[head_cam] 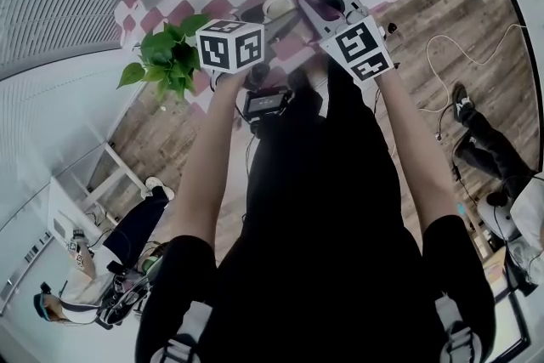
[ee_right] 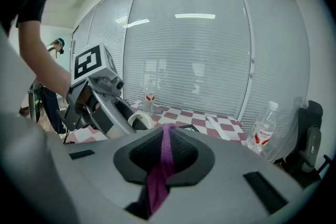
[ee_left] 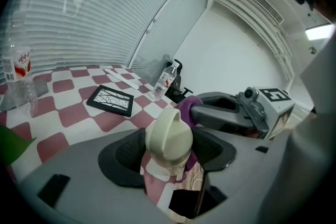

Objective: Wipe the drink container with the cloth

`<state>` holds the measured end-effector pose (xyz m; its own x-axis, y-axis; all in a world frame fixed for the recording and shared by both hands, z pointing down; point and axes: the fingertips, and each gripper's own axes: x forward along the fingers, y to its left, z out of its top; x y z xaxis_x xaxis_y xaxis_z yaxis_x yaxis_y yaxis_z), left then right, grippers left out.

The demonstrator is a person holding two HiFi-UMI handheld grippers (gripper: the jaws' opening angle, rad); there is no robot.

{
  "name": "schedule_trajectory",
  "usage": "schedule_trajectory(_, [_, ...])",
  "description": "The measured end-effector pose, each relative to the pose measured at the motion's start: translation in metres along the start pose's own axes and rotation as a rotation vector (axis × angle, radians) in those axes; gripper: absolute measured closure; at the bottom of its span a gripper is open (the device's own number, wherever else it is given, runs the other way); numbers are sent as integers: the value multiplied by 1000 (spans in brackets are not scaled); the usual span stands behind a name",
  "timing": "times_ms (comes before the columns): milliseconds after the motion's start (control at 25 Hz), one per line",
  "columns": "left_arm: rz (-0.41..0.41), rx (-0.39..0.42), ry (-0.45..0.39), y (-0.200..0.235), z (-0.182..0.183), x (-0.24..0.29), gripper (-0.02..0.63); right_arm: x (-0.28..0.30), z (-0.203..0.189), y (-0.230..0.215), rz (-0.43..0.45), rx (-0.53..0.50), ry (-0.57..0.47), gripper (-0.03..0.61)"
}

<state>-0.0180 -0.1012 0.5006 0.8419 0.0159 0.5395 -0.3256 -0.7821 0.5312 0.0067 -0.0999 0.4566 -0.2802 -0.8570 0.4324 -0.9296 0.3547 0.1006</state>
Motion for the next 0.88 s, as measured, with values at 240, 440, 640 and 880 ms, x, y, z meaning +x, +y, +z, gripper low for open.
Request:
schedule_trajectory(240, [0,65,12,-8,-2,2,321,-16,25,-21,-46,14,-53,531])
schedule_trajectory(440, [-5,85,21,-15,0,3,321,-38,42,-38,-97,29,-81,531])
schedule_trajectory(640, [13,135,-2,-17,18,-5,321,-63,51,-54,-156,70,-104,531])
schedule_trajectory(880, [92,295,-28,-11,38,-17,321,-85,58,-63,-178,150,-130,531])
